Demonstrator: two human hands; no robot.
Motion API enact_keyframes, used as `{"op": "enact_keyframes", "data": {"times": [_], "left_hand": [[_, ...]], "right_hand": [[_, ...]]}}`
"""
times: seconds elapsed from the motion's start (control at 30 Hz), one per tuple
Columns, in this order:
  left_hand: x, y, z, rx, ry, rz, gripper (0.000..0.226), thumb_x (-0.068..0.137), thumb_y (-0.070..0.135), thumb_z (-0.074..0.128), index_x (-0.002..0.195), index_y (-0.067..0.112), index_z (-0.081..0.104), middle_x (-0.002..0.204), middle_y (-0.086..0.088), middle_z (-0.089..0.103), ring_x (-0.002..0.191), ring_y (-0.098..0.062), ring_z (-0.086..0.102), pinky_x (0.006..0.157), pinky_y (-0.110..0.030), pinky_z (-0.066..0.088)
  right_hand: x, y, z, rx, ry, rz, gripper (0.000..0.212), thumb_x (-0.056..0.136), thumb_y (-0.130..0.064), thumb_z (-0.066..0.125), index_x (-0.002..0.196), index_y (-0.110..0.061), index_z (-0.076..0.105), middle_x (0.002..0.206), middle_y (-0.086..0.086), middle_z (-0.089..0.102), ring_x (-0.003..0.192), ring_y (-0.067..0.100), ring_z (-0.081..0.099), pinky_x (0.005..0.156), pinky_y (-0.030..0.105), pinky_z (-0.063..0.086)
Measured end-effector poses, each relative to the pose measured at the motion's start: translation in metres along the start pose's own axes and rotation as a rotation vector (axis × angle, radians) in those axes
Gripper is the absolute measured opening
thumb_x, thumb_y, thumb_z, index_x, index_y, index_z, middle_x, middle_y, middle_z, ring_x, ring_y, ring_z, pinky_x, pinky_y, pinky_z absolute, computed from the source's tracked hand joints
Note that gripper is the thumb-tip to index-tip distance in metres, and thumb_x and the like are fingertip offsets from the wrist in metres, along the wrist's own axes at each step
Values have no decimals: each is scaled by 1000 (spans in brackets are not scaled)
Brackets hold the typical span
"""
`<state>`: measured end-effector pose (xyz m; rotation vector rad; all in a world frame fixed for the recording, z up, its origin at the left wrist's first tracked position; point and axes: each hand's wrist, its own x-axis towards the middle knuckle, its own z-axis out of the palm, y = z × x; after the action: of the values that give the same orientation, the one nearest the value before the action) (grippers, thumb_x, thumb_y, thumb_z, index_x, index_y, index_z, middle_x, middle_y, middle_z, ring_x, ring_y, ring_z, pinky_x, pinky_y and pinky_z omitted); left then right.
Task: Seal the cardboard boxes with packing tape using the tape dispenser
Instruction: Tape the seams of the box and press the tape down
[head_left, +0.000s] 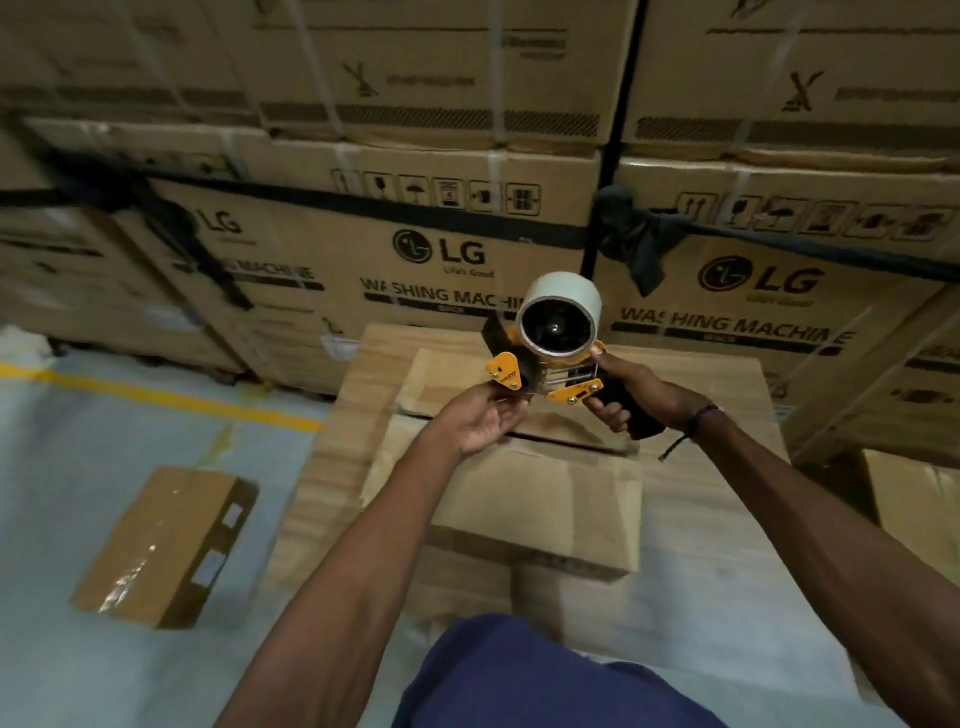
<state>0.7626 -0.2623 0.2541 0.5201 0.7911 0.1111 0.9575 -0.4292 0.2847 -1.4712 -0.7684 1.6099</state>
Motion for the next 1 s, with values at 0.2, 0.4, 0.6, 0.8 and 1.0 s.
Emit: {"op": "enact_keyframes", "data": {"times": [0.2,0.4,0.6,0.8,1.0], "left_hand": [[-34,26,-76,-33,35,90,15,105,7,51,109,0,64,106,-18,72,93,-23,72,67,-27,63],[-53,41,-123,107,91,92,31,107,23,51,125,-1,60,119,-26,69,101,-31,72,75,-31,64],[-62,61,-152,254,135,61,43,110,33,42,125,-5,55,119,-32,68,108,-40,69,92,-44,59],[-66,90,-169,355,231,111,25,109,24,46,111,4,60,108,-20,70,100,-35,71,89,-47,60],[-54,104,-186,301,372,144,15,108,13,45,103,7,58,95,-13,67,84,-23,69,89,-42,58]], "right_hand": [[48,-9,41,-39,-91,46,73,93,-81,37,80,-11,50,72,3,28,58,15,18,50,24,24],[80,-11,70,-63,-104,149,69,98,-74,36,79,-10,50,68,0,31,52,10,24,44,19,27],[115,-6,94,-173,-115,156,73,90,-84,42,79,-12,49,70,2,28,55,12,20,44,20,28],[148,-22,123,-227,-99,145,73,91,-85,36,73,-15,47,65,0,29,52,13,22,45,21,28],[176,-37,142,-265,-39,186,71,93,-82,32,70,-16,46,62,-2,31,49,11,23,42,20,28]]}}
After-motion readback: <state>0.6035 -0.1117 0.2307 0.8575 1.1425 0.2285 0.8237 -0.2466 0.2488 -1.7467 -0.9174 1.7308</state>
